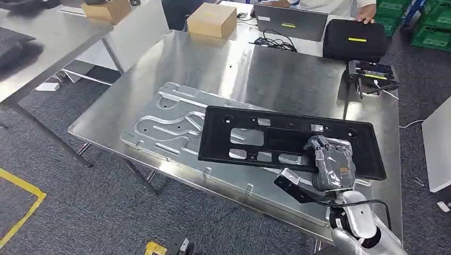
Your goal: Take the parts from the cabinet and place them on the table.
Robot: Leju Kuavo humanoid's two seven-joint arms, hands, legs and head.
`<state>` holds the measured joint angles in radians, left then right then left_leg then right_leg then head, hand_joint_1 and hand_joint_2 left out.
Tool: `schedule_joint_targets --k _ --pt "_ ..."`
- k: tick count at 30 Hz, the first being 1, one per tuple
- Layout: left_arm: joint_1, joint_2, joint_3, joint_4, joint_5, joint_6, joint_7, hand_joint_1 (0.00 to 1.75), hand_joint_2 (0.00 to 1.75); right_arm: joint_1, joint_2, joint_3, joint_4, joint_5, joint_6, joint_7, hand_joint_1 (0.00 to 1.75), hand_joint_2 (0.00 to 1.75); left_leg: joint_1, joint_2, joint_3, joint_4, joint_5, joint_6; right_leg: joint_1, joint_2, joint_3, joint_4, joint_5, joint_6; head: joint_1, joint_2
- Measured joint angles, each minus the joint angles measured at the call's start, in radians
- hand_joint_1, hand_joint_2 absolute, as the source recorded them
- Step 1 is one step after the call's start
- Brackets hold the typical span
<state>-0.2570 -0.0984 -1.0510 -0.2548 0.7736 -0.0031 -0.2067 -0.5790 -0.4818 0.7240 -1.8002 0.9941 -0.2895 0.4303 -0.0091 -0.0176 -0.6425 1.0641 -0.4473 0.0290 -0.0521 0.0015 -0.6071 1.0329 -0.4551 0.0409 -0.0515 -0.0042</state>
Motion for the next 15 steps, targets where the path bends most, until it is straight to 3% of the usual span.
schedule_joint_targets --k 2,3,4,5,6,7,8,9,12,13,14,15 --pt "-0.001 0.0 -0.001 0.0 -0.005 0.007 -0.01 0.0 0.0 -0.001 0.0 0.0 0.003 0.002 0.0 0.0 1.75 1.75 0.01 0.006 -0.074 0.159 -0.072 -0.015 0.0 0.0 -0.001 0.0 -0.001 0.0 0.0 0.0" --pt "0.0 0.0 -0.003 0.0 -0.01 0.01 -0.023 0.0 0.0 0.0 0.0 0.0 0.004 0.004 0.0 0.002 1.75 1.75 0.011 0.009 -0.109 0.228 -0.093 -0.018 0.001 0.0 -0.001 0.0 -0.002 0.0 0.0 0.0" --pt "0.001 0.0 -0.003 0.0 -0.011 0.011 -0.037 0.0 0.0 0.001 0.0 0.0 0.004 0.01 0.0 0.007 1.75 1.75 0.011 0.01 -0.123 0.25 -0.092 -0.017 0.002 0.0 -0.001 0.0 -0.003 0.0 0.0 0.0" --pt "0.0 0.0 -0.003 0.0 -0.011 0.01 -0.055 0.0 0.0 0.002 0.0 0.0 0.004 0.014 0.0 0.009 1.75 1.75 0.011 0.01 -0.114 0.222 -0.068 -0.013 0.003 0.0 0.001 0.0 -0.004 0.0 0.0 0.0" --pt "0.0 0.0 -0.003 0.0 -0.011 0.008 -0.068 0.0 0.0 0.002 0.0 0.0 0.004 0.021 0.002 0.01 1.75 1.75 0.008 0.01 -0.08 0.149 -0.028 -0.005 0.006 0.001 0.003 0.0 -0.005 0.0 0.0 0.0" --pt "-0.002 0.0 -0.003 0.0 -0.011 0.005 -0.074 0.0 0.0 0.002 0.0 0.0 0.003 0.026 0.004 0.01 1.75 1.75 0.002 0.01 -0.033 0.052 0.019 0.01 0.009 0.001 0.007 0.0 -0.006 0.0 0.0 0.0" --pt "-0.004 0.0 -0.003 0.0 -0.012 0.002 -0.076 0.0 0.0 0.001 -0.001 -0.001 0.003 0.032 0.006 0.01 1.75 1.75 -0.008 0.01 0.016 -0.051 0.061 0.032 0.01 0.0 0.011 -0.003 -0.007 0.0 0.0 0.0" --pt "-0.006 0.004 -0.003 0.0 -0.013 -0.002 -0.076 0.0 0.0 0.002 -0.002 -0.003 0.004 0.034 0.008 0.011 1.75 1.75 -0.01 0.017 0.03 -0.079 0.052 0.044 0.006 -0.003 0.016 -0.013 -0.006 0.001 0.001 0.0" --pt "-0.003 0.005 -0.003 0.0 -0.013 -0.006 -0.075 0.0 0.0 0.002 -0.004 -0.003 0.004 0.042 0.019 0.012 1.75 1.75 -0.026 0.015 0.037 -0.098 0.059 0.049 -0.006 -0.005 0.021 -0.029 0.0 0.016 0.0 0.0" --pt "-0.003 0.006 -0.003 0.0 -0.012 -0.006 -0.075 0.0 0.0 0.001 -0.005 -0.004 0.003 0.044 0.021 0.012 1.75 1.75 -0.029 0.015 0.047 -0.115 0.064 0.057 -0.004 -0.005 0.033 -0.046 0.004 0.023 0.0 0.0" --pt "0.001 0.008 -0.003 0.0 -0.011 -0.006 -0.074 0.0 0.0 0.008 -0.007 -0.008 0.004 0.045 0.023 0.014 1.75 1.75 -0.009 0.017 0.087 -0.162 0.085 0.053 -0.002 -0.005 0.039 -0.036 -0.003 0.024 0.001 0.0" --pt "-0.001 0.007 -0.003 0.0 -0.011 -0.006 -0.075 0.0 0.0 0.007 -0.008 -0.008 0.003 0.047 0.025 0.013 1.75 1.75 -0.016 0.013 0.099 -0.178 0.087 0.063 0.006 -0.003 0.027 -0.004 -0.028 0.02 0.001 0.0"
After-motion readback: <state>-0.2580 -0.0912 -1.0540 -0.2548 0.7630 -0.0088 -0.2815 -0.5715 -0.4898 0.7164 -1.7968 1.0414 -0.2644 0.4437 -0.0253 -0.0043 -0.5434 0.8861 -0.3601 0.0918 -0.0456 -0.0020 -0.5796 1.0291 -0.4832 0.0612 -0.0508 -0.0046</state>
